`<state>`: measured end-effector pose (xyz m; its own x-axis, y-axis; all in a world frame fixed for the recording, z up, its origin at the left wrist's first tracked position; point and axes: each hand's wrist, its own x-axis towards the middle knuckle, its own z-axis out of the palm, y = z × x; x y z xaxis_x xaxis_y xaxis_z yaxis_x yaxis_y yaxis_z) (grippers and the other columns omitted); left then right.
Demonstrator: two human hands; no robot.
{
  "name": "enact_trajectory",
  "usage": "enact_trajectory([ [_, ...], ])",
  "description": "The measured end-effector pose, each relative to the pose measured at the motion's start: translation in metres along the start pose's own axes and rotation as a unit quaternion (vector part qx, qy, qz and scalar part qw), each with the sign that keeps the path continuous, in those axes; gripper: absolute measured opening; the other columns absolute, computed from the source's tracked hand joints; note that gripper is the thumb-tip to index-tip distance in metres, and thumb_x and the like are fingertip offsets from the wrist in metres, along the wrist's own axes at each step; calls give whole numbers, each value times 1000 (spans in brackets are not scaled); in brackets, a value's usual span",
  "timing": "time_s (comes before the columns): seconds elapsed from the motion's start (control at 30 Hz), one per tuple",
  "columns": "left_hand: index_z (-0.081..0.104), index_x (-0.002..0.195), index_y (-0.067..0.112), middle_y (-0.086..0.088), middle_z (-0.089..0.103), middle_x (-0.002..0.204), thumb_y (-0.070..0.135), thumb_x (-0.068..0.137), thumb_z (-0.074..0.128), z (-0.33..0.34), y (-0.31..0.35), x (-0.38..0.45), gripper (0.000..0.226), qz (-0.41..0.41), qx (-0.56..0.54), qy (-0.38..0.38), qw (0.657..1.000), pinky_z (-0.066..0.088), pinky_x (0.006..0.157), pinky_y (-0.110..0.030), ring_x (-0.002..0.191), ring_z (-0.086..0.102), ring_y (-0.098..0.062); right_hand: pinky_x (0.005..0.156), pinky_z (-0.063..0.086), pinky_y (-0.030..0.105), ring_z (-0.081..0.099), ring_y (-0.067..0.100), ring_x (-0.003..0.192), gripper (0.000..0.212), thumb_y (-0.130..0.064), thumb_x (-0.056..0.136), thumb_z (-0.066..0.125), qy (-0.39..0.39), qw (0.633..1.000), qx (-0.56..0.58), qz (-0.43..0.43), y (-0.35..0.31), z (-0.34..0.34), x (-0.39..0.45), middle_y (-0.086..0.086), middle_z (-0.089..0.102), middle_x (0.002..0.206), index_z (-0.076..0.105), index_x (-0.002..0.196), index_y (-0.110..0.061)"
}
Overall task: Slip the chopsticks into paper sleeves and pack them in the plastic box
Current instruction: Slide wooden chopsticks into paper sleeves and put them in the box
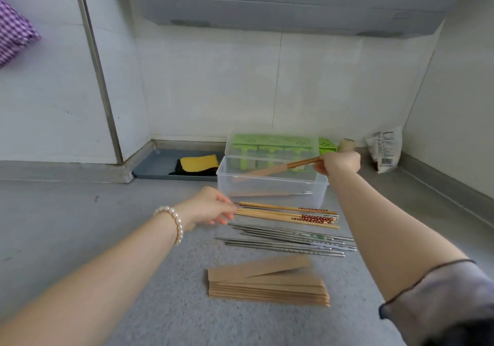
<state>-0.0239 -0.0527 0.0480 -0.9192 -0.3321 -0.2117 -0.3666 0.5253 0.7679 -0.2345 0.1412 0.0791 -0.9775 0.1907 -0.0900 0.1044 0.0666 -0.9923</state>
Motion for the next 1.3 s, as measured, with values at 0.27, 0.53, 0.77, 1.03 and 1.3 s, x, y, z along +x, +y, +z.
enact_trajectory([
  [0.27, 60, 107, 18, 1, 69, 97, 23, 90, 58, 14, -2, 6, 18, 23, -16, -31, 999, 47, 68, -18, 81, 64, -8, 52, 47, 28, 56, 18, 52, 28, -29, 91, 56, -72, 951, -287, -90, 8, 29, 1, 8, 58, 61, 52, 80, -4],
  [0.53, 54, 114, 23, 0, 70, 102, 25, 90, 58, 14, 0, 0, 24, 26, -29, -31, 999, 50, 82, -26, 90, 67, -13, 62, 51, 35, 59, 27, 75, 61, -27, 95, 44, -132, 925, -321, -156, -1, 22, 0, 19, 57, 115, 16, 147, -11],
  [0.77, 66, 103, 15, -2, 68, 100, 21, 85, 65, 30, 2, -15, 19, 66, 30, -33, 997, 49, 78, -21, 93, 64, -13, 56, 49, 23, 59, 15, 55, 12, -11, 89, 57, -200, 889, -284, -299, 3, -29, -43, 3, 64, 66, 66, 96, -7],
  [1.03, 67, 106, 21, 8, 62, 103, 18, 77, 74, 58, -1, -32, 29, 105, 141, 2, 985, 46, 91, -25, 93, 56, -7, 73, 44, 22, 60, 13, 79, 17, -20, 86, 64, -290, 775, -501, -253, 45, -58, -58, 2, 70, 93, 72, 100, -14],
  [1.3, 69, 100, 19, 8, 64, 99, 17, 79, 72, 58, -4, -45, 22, 117, 135, 32, 983, 47, 85, -21, 91, 59, -7, 88, 49, 33, 59, 27, 98, 17, -13, 88, 55, -215, 763, -544, -274, 81, -60, -42, 10, 65, 108, 69, 98, -16],
])
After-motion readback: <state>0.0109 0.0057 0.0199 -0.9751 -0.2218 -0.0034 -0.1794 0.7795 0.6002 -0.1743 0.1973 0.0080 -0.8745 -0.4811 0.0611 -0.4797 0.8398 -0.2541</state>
